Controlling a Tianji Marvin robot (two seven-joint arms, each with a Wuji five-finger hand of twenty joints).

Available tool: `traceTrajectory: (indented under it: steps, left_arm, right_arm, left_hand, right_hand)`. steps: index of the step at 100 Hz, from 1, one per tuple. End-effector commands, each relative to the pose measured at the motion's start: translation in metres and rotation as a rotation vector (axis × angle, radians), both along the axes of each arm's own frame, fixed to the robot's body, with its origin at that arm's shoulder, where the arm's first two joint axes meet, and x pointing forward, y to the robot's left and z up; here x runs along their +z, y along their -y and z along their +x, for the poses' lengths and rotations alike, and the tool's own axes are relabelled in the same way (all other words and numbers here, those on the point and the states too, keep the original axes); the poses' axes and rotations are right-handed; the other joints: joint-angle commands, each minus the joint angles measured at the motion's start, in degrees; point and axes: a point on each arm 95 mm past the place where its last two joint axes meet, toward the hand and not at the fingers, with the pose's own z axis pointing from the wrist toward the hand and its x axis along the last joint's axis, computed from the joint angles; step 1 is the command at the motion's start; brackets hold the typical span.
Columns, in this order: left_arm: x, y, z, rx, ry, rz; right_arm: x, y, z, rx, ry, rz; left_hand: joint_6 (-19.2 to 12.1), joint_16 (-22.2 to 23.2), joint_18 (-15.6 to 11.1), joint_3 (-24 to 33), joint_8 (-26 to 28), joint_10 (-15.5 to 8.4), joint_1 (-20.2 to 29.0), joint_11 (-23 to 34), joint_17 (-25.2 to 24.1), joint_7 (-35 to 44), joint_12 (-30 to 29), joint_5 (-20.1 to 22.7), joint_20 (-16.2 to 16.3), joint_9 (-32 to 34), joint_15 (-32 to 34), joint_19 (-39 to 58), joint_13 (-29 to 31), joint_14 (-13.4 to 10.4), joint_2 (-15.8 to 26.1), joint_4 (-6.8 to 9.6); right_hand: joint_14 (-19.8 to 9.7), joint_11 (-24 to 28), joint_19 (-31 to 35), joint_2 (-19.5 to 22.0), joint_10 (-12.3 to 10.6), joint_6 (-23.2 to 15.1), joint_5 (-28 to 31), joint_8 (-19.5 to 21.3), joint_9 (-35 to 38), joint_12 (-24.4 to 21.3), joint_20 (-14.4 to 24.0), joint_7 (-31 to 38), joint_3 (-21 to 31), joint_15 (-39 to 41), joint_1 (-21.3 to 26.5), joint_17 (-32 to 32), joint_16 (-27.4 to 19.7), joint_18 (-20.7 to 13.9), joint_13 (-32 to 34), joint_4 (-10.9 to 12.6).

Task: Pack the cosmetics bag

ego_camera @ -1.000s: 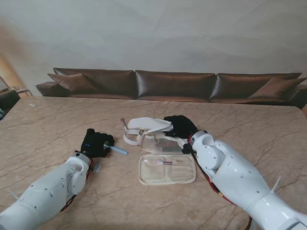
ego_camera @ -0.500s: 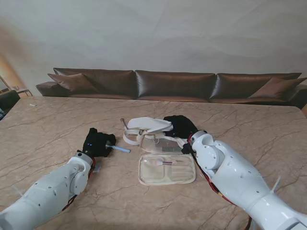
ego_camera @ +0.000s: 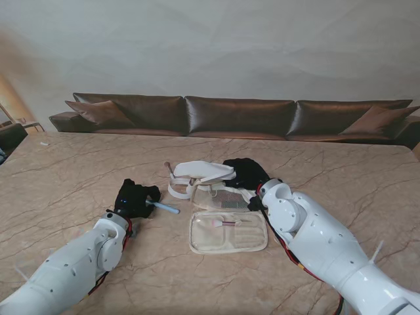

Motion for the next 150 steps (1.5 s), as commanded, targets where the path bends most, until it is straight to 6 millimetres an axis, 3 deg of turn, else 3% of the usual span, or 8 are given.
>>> traceTrajectory:
  steps: [1, 15, 28, 82, 115, 150]
  left_arm:
    - [-0.045, -0.009, -0.035, 0.009, -0.123, 0.039]
    - [-0.039, -0.010, -0.037, 0.021, -0.100, 0.022]
    - [-0.031, -0.011, -0.038, 0.041, -0.082, 0.010]
    - [0.003, -0.009, -0.055, 0.069, -0.023, -0.043]
    - [0.028, 0.012, -0.073, 0.008, 0.041, -0.065]
    - [0.037, 0.046, -0.093, -0.069, 0.053, -0.101]
  right_arm:
    - [0.000, -0.009, -0.002, 0.016, 0.000, 0.017]
    - [0.000, -0.010, -0.001, 0.017, -0.001, 0.016]
    - [0.001, -0.010, -0.001, 0.016, -0.002, 0.016]
    - [0.001, -0.013, 0.002, 0.017, -0.005, 0.017]
    - [0.000, -0.013, 0.002, 0.009, -0.009, 0.017]
    - [-0.002, -0.014, 0.002, 0.007, -0.016, 0.020]
  left_hand:
    - [-6.31, 0.71, -1.55, 1.98, 0.88, 6.10, 3.14, 6.63, 0.40, 4.32, 1.73, 4.96, -0.76, 10.69, 3.15, 1.86, 5.73, 1.30, -0.11, 3.35]
    - [-6.11, 0.73, -1.84, 1.81, -3.23, 6.93, 3.28, 5.60, 1.49, 2.75, 1.30, 8.39, -1.21, 12.55, 3.05, 2.41, 7.08, 1.61, -1.05, 2.75]
    - [-5.75, 0.77, -2.11, 2.29, -4.59, 7.05, 3.04, 4.91, 2.32, 3.07, 0.82, 8.98, -1.32, 13.44, 3.45, 2.88, 8.05, 1.63, -1.85, 2.42]
    - [-4.76, 0.45, -2.50, 2.82, -4.41, 6.85, 2.87, 3.03, 3.58, 3.13, -0.62, 9.21, -1.29, 14.97, 4.38, 3.88, 9.72, 2.02, -2.25, 2.25]
    - [-3.82, 0.09, -2.34, 2.97, -4.17, 7.14, 2.96, 2.65, 3.82, 2.47, -1.02, 9.64, -1.05, 15.47, 4.42, 4.16, 10.11, 2.25, -2.64, 2.26]
    - [-2.81, -0.03, -1.80, 3.33, -3.94, 7.65, 3.23, 2.55, 3.90, 1.78, -1.20, 10.34, -0.66, 15.78, 4.81, 4.46, 10.32, 2.82, -2.98, 2.42]
  right_hand:
    - [-2.80, 2.03, 6.63, 5.53, -0.60, -6.97, 2.75, -0.21, 1.94, 0.06, 0.32, 5.10, 3.52, 5.65, 4.42, 3.43, 0.78, -1.34, 6.27, 0.85]
    - [-2.76, 2.01, 6.62, 5.52, -0.56, -6.93, 2.82, -0.24, 1.95, 0.03, 0.28, 5.11, 3.50, 5.66, 4.41, 3.47, 0.74, -1.36, 6.26, 0.86]
    - [-2.77, 2.00, 6.62, 5.51, -0.55, -7.01, 2.78, -0.27, 1.95, 0.03, 0.24, 5.09, 3.49, 5.70, 4.44, 3.48, 0.71, -1.38, 6.26, 0.87]
    - [-2.80, 2.01, 6.66, 5.52, -0.57, -7.04, 2.88, -0.29, 1.95, 0.04, 0.14, 5.15, 3.48, 5.72, 4.45, 3.47, 0.61, -1.38, 6.25, 0.88]
    - [-2.79, 1.99, 6.67, 5.50, -0.59, -6.99, 2.85, -0.31, 1.93, 0.03, 0.11, 5.12, 3.47, 5.80, 4.52, 3.47, 0.61, -1.38, 6.25, 0.91]
    - [-2.77, 2.00, 6.64, 5.51, -0.54, -7.03, 2.80, -0.31, 1.93, 0.05, 0.06, 5.11, 3.46, 5.86, 4.54, 3.53, 0.60, -1.43, 6.26, 0.92]
